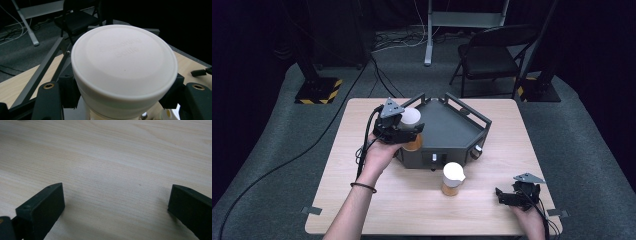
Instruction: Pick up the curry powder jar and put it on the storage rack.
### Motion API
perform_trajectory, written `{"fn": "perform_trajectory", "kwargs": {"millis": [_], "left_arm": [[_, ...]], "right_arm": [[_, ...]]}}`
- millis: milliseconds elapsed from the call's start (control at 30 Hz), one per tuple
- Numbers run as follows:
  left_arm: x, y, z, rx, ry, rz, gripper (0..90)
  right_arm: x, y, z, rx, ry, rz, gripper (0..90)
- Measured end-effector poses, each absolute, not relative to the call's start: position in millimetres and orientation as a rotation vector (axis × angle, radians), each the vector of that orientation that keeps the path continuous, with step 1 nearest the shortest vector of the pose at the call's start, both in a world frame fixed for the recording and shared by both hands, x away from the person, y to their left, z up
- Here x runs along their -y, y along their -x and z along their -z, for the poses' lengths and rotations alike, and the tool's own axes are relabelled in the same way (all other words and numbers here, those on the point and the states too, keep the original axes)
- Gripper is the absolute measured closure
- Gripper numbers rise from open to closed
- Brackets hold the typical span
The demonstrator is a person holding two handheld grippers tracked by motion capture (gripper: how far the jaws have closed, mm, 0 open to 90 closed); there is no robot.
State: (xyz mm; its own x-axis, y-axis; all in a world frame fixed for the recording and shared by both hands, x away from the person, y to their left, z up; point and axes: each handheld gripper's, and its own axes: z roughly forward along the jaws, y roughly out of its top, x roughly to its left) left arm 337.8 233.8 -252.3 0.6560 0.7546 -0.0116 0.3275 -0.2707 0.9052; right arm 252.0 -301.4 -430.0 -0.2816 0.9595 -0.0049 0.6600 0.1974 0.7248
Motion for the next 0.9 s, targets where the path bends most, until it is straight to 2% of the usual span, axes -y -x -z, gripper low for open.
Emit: {"fn": "perform_trajectory", "kwargs": {"millis": [900], "left_arm": [[-201.1, -383.7, 268.0, -0.998, -1.887, -0.532, 33.0]], "right_arm": [[301.7, -252.4, 429.9, -2.02, -1.505, -0.862, 0.0]]}}
